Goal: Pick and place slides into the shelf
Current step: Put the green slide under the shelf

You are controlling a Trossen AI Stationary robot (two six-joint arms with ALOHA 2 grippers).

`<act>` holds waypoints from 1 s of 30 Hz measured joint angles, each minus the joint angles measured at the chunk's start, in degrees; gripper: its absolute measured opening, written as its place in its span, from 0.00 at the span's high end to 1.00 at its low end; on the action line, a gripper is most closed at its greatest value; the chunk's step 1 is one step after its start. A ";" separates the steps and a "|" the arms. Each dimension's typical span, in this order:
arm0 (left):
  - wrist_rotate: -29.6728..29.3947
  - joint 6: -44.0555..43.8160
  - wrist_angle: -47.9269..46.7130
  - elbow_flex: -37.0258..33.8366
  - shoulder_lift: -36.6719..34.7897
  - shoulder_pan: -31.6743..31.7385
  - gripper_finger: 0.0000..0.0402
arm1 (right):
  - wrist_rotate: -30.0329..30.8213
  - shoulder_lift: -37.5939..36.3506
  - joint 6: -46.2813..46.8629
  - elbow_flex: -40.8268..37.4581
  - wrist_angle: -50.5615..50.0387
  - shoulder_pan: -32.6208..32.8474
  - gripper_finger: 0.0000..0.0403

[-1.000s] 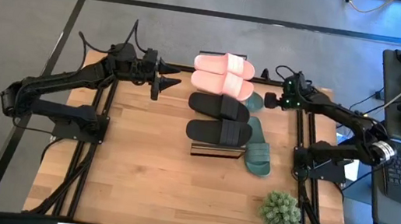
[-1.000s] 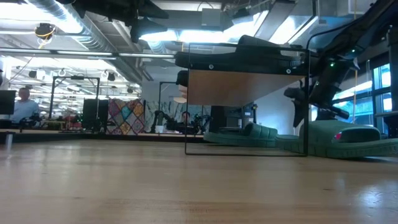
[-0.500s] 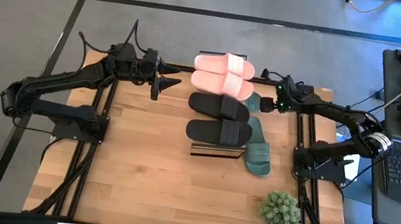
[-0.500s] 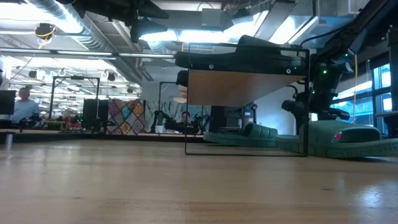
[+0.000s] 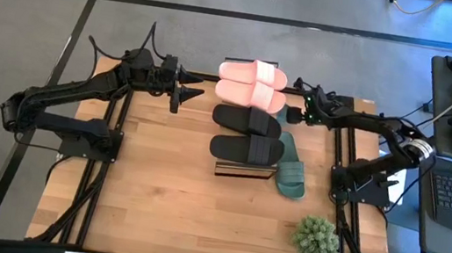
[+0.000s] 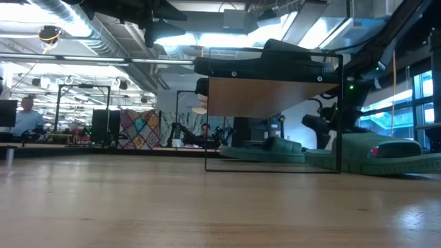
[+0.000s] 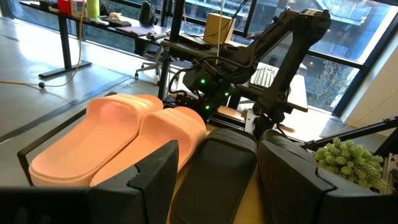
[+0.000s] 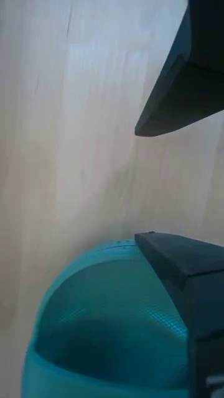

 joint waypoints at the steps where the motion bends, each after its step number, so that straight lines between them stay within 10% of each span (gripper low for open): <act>1: -0.01 0.05 0.00 0.00 0.00 -0.02 0.47 | -0.40 0.43 0.50 0.00 0.93 0.12 0.34; 30: -0.13 0.11 0.00 0.00 0.00 -0.02 0.47 | -8.64 10.39 3.26 3.52 17.06 0.54 0.34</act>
